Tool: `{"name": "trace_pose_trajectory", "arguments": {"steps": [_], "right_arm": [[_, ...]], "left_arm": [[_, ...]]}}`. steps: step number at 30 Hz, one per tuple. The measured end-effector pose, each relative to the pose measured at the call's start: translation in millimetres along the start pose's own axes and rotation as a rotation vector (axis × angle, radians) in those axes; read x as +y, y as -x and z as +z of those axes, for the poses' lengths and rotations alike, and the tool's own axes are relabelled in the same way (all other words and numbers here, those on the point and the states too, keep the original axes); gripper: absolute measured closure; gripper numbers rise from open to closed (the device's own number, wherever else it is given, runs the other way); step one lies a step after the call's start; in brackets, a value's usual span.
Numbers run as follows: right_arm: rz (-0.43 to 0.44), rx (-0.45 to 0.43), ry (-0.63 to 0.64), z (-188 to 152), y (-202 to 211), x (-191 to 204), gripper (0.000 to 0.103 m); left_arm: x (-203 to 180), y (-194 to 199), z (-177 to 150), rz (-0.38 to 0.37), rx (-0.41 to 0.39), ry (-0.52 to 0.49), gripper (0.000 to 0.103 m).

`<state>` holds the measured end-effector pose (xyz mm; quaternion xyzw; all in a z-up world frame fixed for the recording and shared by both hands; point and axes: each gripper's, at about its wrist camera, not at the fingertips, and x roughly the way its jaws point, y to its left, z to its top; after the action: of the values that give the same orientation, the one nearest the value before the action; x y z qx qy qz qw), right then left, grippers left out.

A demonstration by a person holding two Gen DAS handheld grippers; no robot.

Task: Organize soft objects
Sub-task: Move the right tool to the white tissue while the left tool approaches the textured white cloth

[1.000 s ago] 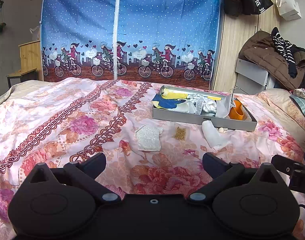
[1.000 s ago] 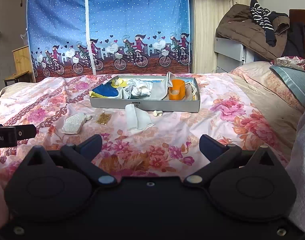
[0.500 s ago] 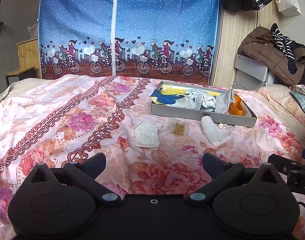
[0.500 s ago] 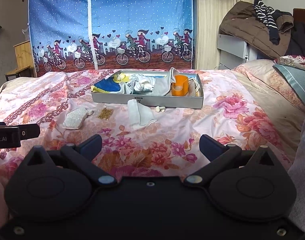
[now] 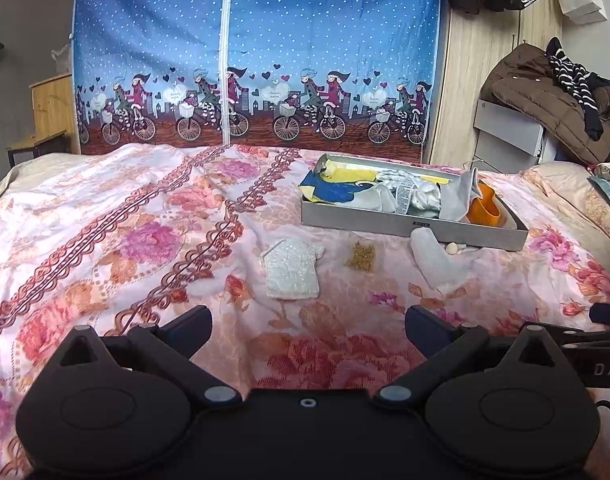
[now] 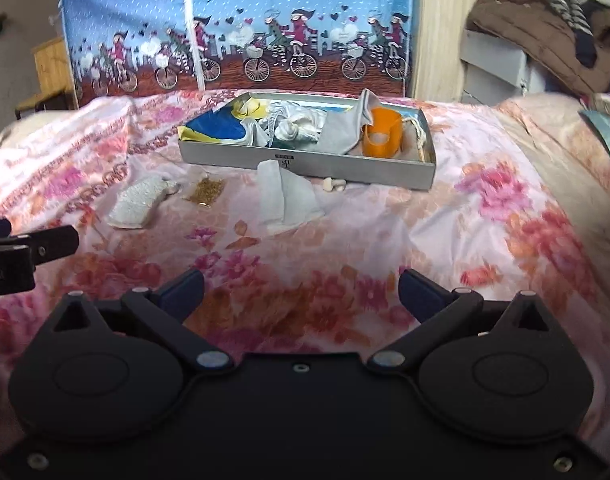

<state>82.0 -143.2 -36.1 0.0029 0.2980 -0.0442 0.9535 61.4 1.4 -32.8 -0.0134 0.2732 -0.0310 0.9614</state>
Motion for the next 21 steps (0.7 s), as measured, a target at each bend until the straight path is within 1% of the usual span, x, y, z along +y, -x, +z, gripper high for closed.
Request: {"name": "trace_pose_trajectory", "arguments": {"steps": [5, 8, 10, 12, 15, 18, 21], "right_arm": [[0.01, -0.013, 0.058, 22, -49, 5, 0.0], [0.017, -0.022, 0.055, 36, -80, 6, 0.0], [0.045, -0.023, 0.034, 45, -101, 0, 0.0], [0.067, -0.018, 0.02, 49, -118, -5, 0.0], [0.084, -0.009, 0.009, 50, -139, -9, 0.0], [0.126, 0.014, -0.024, 49, -150, -14, 0.0], [0.153, 0.017, -0.022, 48, -158, -11, 0.001]], "left_arm": [[-11, -39, 8, -0.007, -0.063, -0.075, 0.001], [-12, -72, 16, -0.022, -0.076, -0.106, 0.001], [-8, -95, 18, -0.036, -0.07, -0.116, 0.001], [-2, -115, 19, -0.023, -0.048, -0.117, 0.001], [11, -143, 21, 0.001, 0.004, -0.063, 0.001], [22, -161, 23, -0.016, 0.075, 0.019, 0.003], [29, -170, 23, -0.049, 0.113, 0.063, 0.007]]}}
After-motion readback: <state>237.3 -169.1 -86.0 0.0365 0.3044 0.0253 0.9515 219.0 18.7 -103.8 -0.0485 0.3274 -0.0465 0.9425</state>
